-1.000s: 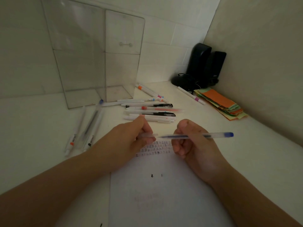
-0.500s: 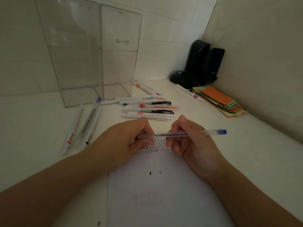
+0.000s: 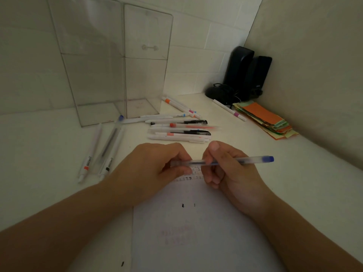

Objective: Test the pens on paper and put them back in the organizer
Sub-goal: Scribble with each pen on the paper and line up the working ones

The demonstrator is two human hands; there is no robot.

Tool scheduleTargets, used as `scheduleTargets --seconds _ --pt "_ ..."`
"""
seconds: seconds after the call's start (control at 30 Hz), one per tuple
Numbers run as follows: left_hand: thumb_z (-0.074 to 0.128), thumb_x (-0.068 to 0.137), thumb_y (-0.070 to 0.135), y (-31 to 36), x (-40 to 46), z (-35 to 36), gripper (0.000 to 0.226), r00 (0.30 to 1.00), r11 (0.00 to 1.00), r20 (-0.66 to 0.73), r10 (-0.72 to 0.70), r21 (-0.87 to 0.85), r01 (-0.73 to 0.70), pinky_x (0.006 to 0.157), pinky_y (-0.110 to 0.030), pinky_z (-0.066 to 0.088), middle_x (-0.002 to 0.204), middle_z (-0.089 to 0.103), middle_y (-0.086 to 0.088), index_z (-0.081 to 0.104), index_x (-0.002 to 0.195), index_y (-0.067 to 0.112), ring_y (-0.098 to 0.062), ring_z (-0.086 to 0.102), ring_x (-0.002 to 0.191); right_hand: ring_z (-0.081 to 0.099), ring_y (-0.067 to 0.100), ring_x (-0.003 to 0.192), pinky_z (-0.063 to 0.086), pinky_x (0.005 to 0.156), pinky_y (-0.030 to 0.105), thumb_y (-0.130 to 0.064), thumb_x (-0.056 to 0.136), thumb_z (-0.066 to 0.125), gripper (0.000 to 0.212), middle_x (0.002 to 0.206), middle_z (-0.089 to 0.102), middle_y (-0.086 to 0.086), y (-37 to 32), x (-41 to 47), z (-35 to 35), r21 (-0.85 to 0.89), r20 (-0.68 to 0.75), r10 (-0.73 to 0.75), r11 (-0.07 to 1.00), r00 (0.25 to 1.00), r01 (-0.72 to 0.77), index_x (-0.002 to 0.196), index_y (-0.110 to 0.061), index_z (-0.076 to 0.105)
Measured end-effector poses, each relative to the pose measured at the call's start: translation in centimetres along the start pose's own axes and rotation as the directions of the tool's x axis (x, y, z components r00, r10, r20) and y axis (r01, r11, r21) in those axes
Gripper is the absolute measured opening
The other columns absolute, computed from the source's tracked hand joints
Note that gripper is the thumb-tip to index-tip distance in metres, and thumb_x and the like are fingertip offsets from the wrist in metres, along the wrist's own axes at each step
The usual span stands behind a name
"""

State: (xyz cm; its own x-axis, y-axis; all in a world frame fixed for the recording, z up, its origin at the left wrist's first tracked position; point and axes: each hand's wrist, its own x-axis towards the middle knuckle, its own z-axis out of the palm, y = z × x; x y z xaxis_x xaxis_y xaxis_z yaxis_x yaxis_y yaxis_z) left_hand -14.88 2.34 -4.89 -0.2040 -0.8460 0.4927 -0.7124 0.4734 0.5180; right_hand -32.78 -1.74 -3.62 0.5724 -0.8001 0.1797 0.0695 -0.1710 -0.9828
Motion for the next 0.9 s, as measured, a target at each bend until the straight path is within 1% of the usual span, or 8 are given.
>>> scheduleTargets --seconds 0.13,0.3,0.4,0.47,0.53,0.63,0.77,0.9 --pt "0.063 0.072 0.042 0.5 0.1 -0.1 0.021 1.000 0.998 -0.022 0.015 -0.061 -0.017 0.056 -0.001 0.034 0.054 0.051 0.023 0.066 0.082 0.024 0.013 0.048 0.055 0.036 0.011 0.041 0.035 0.042 0.019 -0.031 0.089 0.040 0.037 0.046 0.052 0.001 -0.2 0.0 0.3 0.069 -0.014 -0.013 0.997 1.000 0.014 0.057 -0.022 0.055" --pt "0.063 0.073 0.035 0.7 0.0 -0.2 0.014 1.000 0.998 -0.023 0.015 -0.054 -0.016 0.055 -0.001 0.033 0.051 0.046 0.027 0.066 0.080 0.023 0.013 0.047 0.053 0.038 0.010 0.042 0.036 0.043 0.018 -0.039 0.086 0.045 0.034 0.048 0.052 -0.003 -0.3 -0.3 0.5 0.050 -0.002 -0.019 0.999 1.000 0.020 0.057 -0.025 0.055" --pt "0.048 0.076 0.053 1.2 0.1 0.0 0.025 0.999 1.000 0.037 0.008 -0.014 -0.008 0.053 -0.008 0.035 0.050 0.046 0.022 0.054 0.092 0.034 0.005 0.048 0.054 0.037 0.010 0.040 0.034 0.041 0.018 -0.037 0.091 0.047 0.036 0.045 0.050 -0.002 -0.4 -0.2 0.6 0.032 -0.042 0.022 0.999 0.999 -0.021 0.059 -0.022 0.056" --pt "0.027 0.078 0.059 1.4 0.0 0.1 0.036 0.995 0.994 0.101 0.021 0.101 -0.031 0.048 -0.013 0.031 0.048 0.043 0.015 0.037 0.108 0.043 -0.003 0.045 0.049 0.038 0.007 0.038 0.031 0.039 0.017 -0.043 0.086 0.052 0.029 0.045 0.049 -0.004 -0.5 0.0 1.0 0.022 -0.107 0.064 0.998 0.992 -0.062 0.074 -0.018 0.059" --pt "0.019 0.081 0.053 1.3 -0.2 -0.2 0.039 0.997 0.979 0.078 0.014 0.202 -0.029 0.048 -0.013 0.027 0.044 0.038 0.007 0.029 0.118 0.046 -0.007 0.038 0.042 0.037 0.004 0.039 0.031 0.039 0.016 -0.046 0.076 0.054 0.035 0.046 0.049 -0.005 -0.7 0.3 0.7 -0.030 -0.222 0.087 0.995 0.971 -0.096 0.097 -0.018 0.059" --pt "0.025 0.088 0.041 0.9 0.0 -1.1 0.030 0.991 0.950 -0.060 -0.116 0.285 0.129 0.047 -0.021 0.031 0.041 0.036 0.007 0.045 0.111 0.042 -0.005 0.037 0.040 0.039 0.000 0.039 0.034 0.042 0.012 -0.038 0.085 0.056 0.022 0.044 0.050 -0.005 -0.4 0.5 -0.8 -0.290 -0.433 0.000 0.947 0.902 -0.140 0.105 -0.028 0.057" --pt "0.028 0.093 0.036 0.0 0.4 -1.4 0.024 0.919 0.744 -0.078 -0.385 0.563 0.360 0.060 -0.026 0.036 0.062 0.047 0.008 0.046 0.109 0.035 -0.011 0.050 0.063 0.043 0.000 0.040 0.038 0.047 0.014 -0.027 0.090 0.054 0.009 0.049 0.053 -0.004 0.6 0.9 -1.9 -0.443 -0.506 -0.034 0.868 0.862 -0.226 0.089 -0.024 0.063" --pt "0.032 0.090 0.035 -0.2 0.2 -2.1 0.018 0.861 0.586 -0.105 -0.497 0.691 0.423 0.057 -0.025 0.033 0.062 0.038 0.007 0.048 0.091 0.025 -0.011 0.042 0.058 0.043 0.001 0.040 0.036 0.053 0.020 -0.026 0.090 0.054 0.010 0.051 0.053 0.000 1.0 1.2 -1.8 -0.460 -0.497 -0.005 0.850 0.868 -0.258 0.083 -0.025 0.062"
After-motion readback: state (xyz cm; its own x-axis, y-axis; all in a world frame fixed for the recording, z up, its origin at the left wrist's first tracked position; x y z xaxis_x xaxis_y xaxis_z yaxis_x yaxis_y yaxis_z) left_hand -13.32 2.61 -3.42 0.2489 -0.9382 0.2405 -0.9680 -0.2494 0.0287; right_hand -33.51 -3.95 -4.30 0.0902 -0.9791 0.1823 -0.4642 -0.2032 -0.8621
